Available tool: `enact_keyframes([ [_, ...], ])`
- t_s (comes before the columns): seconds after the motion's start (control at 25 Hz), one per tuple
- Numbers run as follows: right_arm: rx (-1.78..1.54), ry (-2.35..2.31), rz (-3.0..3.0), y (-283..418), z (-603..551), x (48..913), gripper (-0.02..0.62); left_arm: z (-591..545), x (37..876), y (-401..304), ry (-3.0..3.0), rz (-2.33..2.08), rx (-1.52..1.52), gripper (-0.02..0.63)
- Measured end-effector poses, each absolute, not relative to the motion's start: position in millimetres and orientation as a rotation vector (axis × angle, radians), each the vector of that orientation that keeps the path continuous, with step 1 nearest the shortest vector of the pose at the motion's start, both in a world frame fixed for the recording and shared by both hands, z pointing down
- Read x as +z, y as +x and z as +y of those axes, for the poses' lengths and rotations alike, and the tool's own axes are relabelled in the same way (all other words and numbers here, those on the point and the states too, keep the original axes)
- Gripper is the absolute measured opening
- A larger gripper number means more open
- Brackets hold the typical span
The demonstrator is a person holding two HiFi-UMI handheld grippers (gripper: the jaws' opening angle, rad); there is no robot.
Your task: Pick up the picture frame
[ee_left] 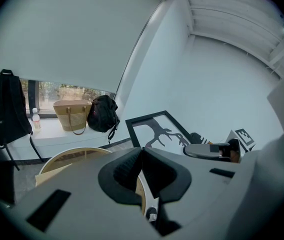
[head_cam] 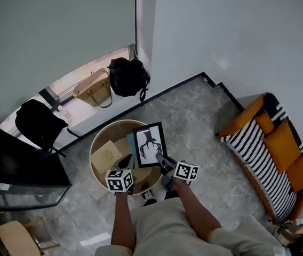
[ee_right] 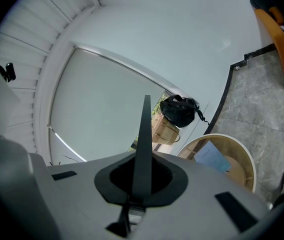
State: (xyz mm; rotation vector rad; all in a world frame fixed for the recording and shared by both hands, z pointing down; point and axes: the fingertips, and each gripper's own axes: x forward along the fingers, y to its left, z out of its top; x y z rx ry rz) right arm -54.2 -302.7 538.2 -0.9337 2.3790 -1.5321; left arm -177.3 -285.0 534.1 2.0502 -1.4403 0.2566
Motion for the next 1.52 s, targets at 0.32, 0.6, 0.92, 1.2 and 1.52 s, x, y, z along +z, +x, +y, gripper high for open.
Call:
enact_keyframes([
  [0.32,-1.538,-0.949,2.357,-47.9,-291.7,542.6,0.041,-279.9,540.7,-168.8,2.071,-1.361,0.282,0.021],
  [0.6,-1.537,-0.979,2.318,-34.9,-292.6,543.1,0.041,-278.6,541.3,-153.9,2.106,-1.298,0.31,0.021],
  [0.92,-1.529,-1.004,2.319,-29.7,-287.5,547.2,0.04,-274.1,548.9,-147.9,2.109,-1.263,0.323,0.021],
  [1.2,-1.515,-0.988,2.279,-19.7,-292.1,543.9,0.04,-278.1,544.5,-137.5,2.145,-1.214,0.317,0.021],
  [1.52,-1.514,-0.983,2.259,-12.3,-295.8,541.8,0.04,-282.0,539.3,-138.1,2.146,-1.223,0.306,0.021],
])
